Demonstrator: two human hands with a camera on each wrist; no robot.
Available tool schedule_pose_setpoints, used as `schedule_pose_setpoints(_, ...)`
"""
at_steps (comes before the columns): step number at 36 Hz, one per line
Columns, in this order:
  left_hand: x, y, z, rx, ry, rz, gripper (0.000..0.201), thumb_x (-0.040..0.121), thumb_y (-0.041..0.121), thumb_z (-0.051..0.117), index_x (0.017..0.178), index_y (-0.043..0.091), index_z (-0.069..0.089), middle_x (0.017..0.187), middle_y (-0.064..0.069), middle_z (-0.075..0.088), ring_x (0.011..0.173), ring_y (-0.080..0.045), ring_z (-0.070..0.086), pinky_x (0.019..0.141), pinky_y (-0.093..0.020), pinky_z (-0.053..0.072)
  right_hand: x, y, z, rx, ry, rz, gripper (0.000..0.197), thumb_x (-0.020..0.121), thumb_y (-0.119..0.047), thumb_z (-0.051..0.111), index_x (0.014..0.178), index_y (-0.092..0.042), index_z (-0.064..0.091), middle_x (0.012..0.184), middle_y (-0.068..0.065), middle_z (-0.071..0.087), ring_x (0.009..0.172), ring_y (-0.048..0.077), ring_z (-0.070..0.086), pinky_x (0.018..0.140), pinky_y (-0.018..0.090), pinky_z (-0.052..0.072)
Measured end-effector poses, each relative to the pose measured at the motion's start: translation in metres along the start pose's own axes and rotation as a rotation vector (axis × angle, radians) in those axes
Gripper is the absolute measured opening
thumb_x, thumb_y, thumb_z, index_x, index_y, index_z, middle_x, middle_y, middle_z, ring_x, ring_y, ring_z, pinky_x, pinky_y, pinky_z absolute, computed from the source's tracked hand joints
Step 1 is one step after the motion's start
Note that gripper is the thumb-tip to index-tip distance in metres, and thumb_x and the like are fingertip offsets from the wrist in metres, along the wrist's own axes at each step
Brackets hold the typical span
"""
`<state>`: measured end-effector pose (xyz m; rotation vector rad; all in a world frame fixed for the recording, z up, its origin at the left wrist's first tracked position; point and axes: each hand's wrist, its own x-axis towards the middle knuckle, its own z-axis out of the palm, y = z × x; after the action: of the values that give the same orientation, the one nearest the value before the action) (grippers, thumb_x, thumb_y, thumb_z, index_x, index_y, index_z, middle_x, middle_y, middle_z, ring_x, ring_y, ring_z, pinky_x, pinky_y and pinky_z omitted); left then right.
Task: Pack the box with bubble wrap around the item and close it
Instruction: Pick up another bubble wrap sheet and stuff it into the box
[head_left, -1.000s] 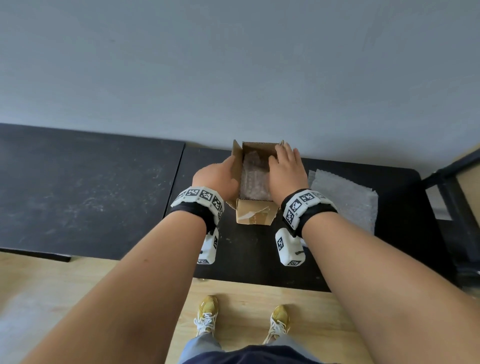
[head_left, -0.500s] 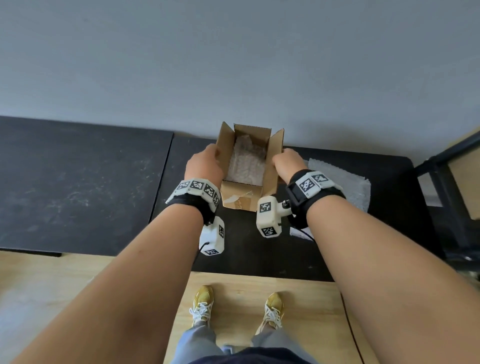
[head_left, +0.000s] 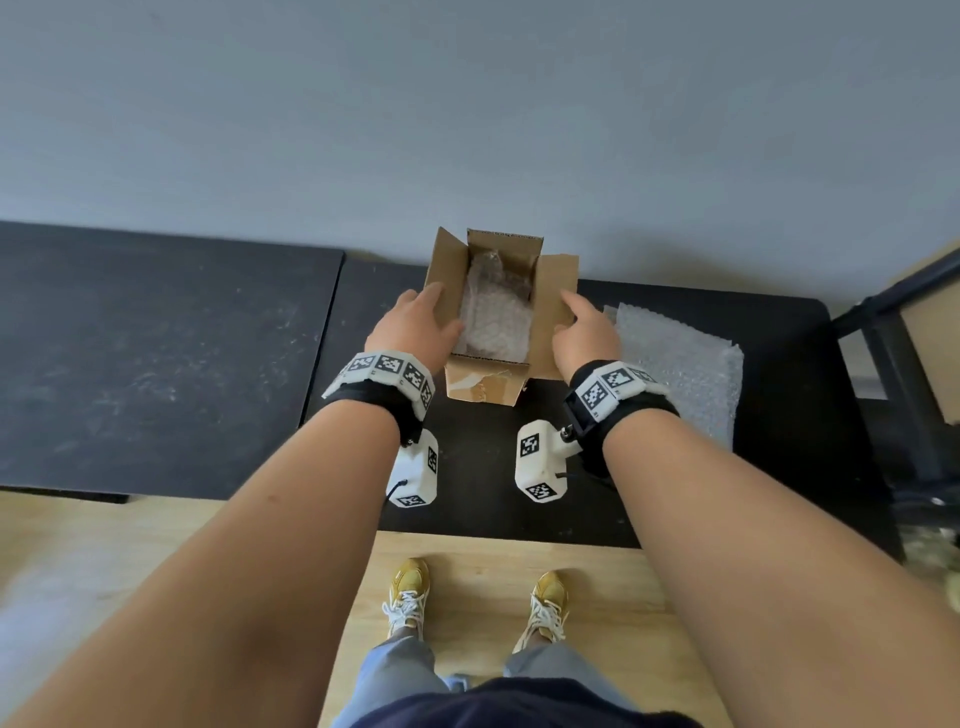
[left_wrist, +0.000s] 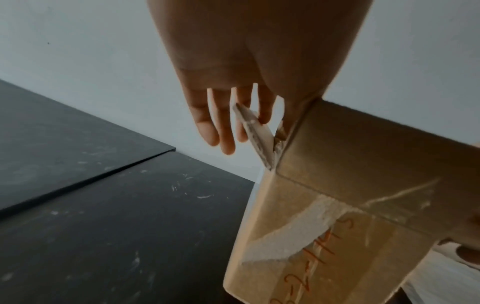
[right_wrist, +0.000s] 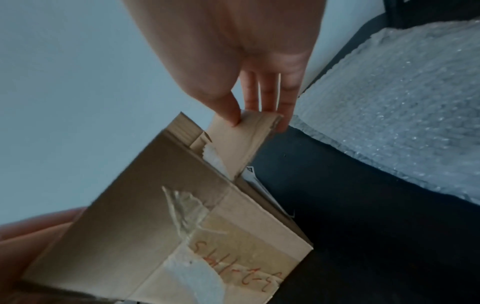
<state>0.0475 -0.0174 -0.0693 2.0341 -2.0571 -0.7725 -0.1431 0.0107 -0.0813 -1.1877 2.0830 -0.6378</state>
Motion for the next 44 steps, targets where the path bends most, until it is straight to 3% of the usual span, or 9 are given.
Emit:
schedule_pose_setpoints(5, -0.001, -0.006, -0.011, -0.009, -0.222, 0.042, 0.102, 0.078, 0.063, 0.066, 0.155, 0.028, 0.01, 0.159, -0.002, 0.018, 0.135, -0.024, 0.042, 0.104, -0.039, 0.042, -0.012, -0.008, -0.003, 0.05, -0.194, 0.06, 0.086, 0.087, -0.009, 0.057, 0.155, -0.032, 0.009, 0.156, 0.005, 0.029, 0.122, 0.024, 0.052, 0.086, 0.026, 0.046)
schedule_pose_setpoints(8, -0.003, -0.007, -0.012, 0.076, -0.282, 0.031, 0.113, 0.073, 0.063, 0.07, 0.156, 0.028, 0.002, 0.161, -0.001, 0.011, 0.14, -0.027, 0.035, 0.109, -0.044, 0.039, -0.022, -0.009, 0.001, 0.08, -0.258, 0.113, 0.102, 0.083, -0.014, 0.066, 0.154, -0.037, -0.003, 0.158, 0.011, 0.022, 0.132, 0.03, 0.044, 0.1, 0.037, 0.044)
schedule_pose_setpoints(12, -0.008, -0.007, -0.007, 0.213, -0.261, 0.026, 0.121, 0.068, 0.063, 0.075, 0.155, 0.03, -0.002, 0.162, 0.001, 0.01, 0.139, -0.03, 0.035, 0.107, -0.048, 0.041, -0.031, -0.005, 0.004, 0.013, -0.314, 0.123, 0.108, 0.079, -0.015, 0.067, 0.153, -0.037, -0.009, 0.155, 0.012, 0.015, 0.136, 0.035, 0.033, 0.088, 0.036, 0.035)
schedule_pose_setpoints(19, -0.023, 0.004, 0.017, 0.438, -0.149, 0.002, 0.134, 0.062, 0.063, 0.078, 0.154, 0.025, -0.013, 0.161, -0.006, -0.004, 0.136, -0.031, 0.033, 0.096, -0.048, 0.046, -0.039, 0.013, 0.005, -0.136, -0.376, 0.076, 0.128, 0.073, -0.02, 0.081, 0.149, -0.04, -0.021, 0.159, 0.012, 0.003, 0.141, 0.037, 0.029, 0.108, 0.051, 0.033)
schedule_pose_setpoints(30, -0.017, 0.005, 0.032, 0.456, -0.107, -0.139, 0.136, 0.061, 0.08, 0.065, 0.152, 0.024, -0.021, 0.16, -0.018, -0.002, 0.119, -0.035, 0.052, 0.07, -0.037, 0.048, -0.022, 0.011, 0.013, -0.384, -0.211, -0.063, 0.116, 0.077, -0.034, 0.077, 0.149, -0.041, -0.014, 0.146, 0.016, 0.027, 0.126, 0.036, 0.046, 0.098, 0.05, 0.046)
schedule_pose_setpoints(33, -0.015, 0.005, 0.034, 0.417, -0.092, -0.165, 0.136, 0.062, 0.08, 0.064, 0.152, 0.024, -0.021, 0.16, -0.018, -0.01, 0.14, -0.04, 0.028, 0.087, -0.044, 0.049, -0.017, 0.008, 0.012, -0.397, -0.198, -0.072, 0.115, 0.076, -0.035, 0.078, 0.149, -0.045, -0.01, 0.144, 0.015, 0.029, 0.124, 0.035, 0.047, 0.096, 0.05, 0.048)
schedule_pose_setpoints(36, -0.015, 0.006, 0.03, 0.434, -0.07, -0.137, 0.135, 0.063, 0.081, 0.061, 0.153, 0.019, -0.019, 0.159, -0.019, -0.019, 0.148, -0.04, -0.002, 0.113, -0.052, 0.03, -0.012, 0.007, 0.008, -0.35, -0.227, -0.058, 0.116, 0.074, -0.029, 0.08, 0.148, -0.047, -0.007, 0.147, 0.014, 0.026, 0.127, 0.034, 0.045, 0.098, 0.049, 0.047)
schedule_pose_setpoints(40, -0.015, 0.014, 0.019, 0.486, -0.012, -0.054, 0.132, 0.063, 0.087, 0.052, 0.154, 0.015, -0.012, 0.159, -0.018, -0.019, 0.148, -0.038, -0.011, 0.117, -0.056, 0.014, -0.009, 0.005, 0.0, -0.254, -0.263, -0.088, 0.109, 0.076, -0.019, 0.077, 0.151, -0.044, 0.002, 0.149, 0.013, 0.024, 0.126, 0.034, 0.046, 0.099, 0.041, 0.046)
schedule_pose_setpoints(44, -0.011, 0.026, 0.012, 0.574, 0.026, 0.031, 0.131, 0.061, 0.09, 0.05, 0.156, 0.016, -0.004, 0.161, -0.015, -0.015, 0.148, -0.035, -0.012, 0.117, -0.059, 0.007, -0.007, 0.009, -0.007, -0.15, -0.207, -0.167, 0.08, 0.084, -0.013, 0.063, 0.15, -0.039, 0.025, 0.144, 0.012, 0.033, 0.122, 0.031, 0.049, 0.096, 0.034, 0.047)
